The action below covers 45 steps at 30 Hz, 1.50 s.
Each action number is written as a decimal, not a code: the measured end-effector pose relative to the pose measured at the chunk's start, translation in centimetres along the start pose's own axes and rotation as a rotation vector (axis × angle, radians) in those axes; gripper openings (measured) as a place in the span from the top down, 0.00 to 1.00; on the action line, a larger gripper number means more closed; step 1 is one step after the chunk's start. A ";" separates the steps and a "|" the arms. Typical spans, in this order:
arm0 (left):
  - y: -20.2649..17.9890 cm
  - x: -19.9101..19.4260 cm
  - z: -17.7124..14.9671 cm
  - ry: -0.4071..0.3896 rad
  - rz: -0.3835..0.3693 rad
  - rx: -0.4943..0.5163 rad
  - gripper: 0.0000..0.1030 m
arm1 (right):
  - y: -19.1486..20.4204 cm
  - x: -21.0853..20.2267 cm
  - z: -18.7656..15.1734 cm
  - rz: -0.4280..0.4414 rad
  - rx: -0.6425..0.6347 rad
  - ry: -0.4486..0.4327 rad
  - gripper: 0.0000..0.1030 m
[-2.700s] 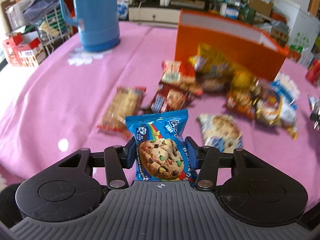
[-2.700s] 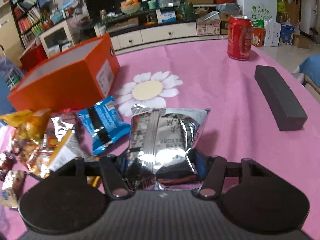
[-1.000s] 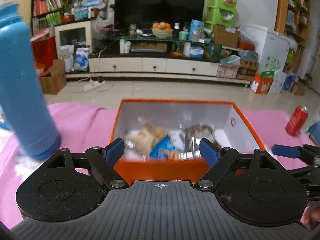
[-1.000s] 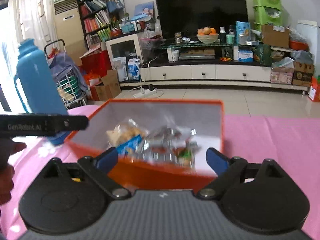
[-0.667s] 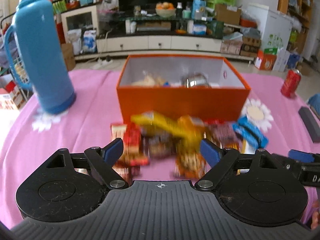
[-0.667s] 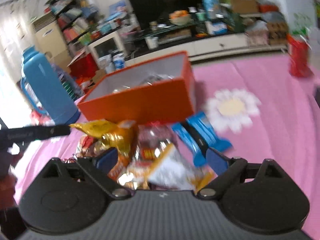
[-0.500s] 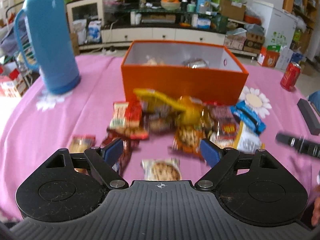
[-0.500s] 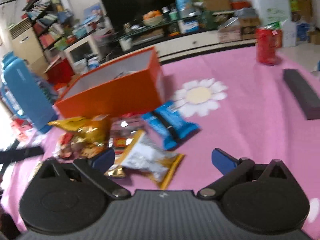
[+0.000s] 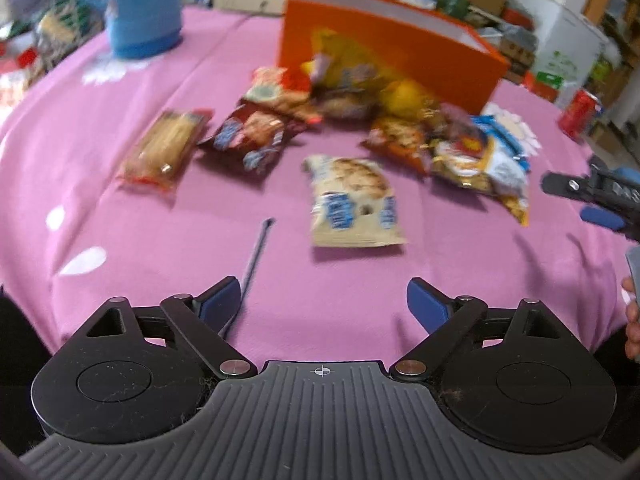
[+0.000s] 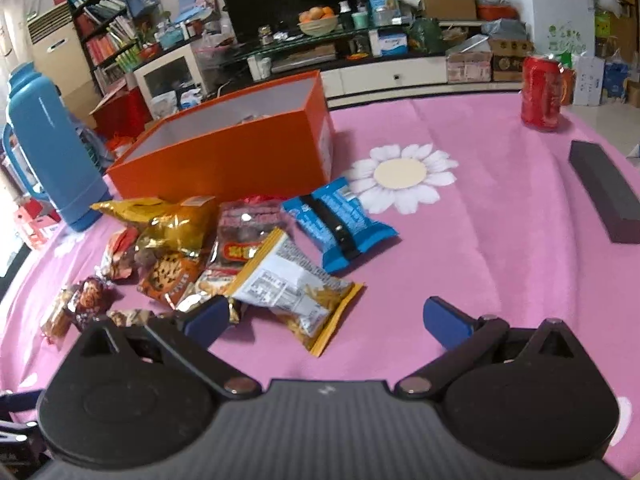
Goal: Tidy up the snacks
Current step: 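Grasp the long bread roll packet with the left tool while the right tool grasps the cream cookie packet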
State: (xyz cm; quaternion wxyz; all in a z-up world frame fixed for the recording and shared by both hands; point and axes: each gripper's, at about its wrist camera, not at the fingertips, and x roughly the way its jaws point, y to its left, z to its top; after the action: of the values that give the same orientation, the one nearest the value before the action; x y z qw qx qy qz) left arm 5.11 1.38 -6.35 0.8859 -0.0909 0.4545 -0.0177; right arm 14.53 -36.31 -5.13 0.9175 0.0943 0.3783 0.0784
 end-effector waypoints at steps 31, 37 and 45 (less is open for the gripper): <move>7.6 1.9 3.0 0.020 0.032 0.157 0.91 | -0.7 2.5 -0.6 -0.014 0.045 0.082 0.00; 3.2 1.6 0.4 0.009 0.022 0.230 0.89 | -0.5 2.4 -0.6 -0.001 0.025 0.076 0.00; 3.1 2.3 1.2 -0.005 0.049 0.181 0.72 | 1.8 1.2 -0.6 0.081 -0.032 0.067 0.00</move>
State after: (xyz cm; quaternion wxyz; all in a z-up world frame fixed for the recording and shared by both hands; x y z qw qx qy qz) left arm 7.21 4.37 -8.05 0.8917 0.0007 0.4511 -0.0370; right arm 14.84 -34.20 -5.96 0.9018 0.0920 0.4035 0.1245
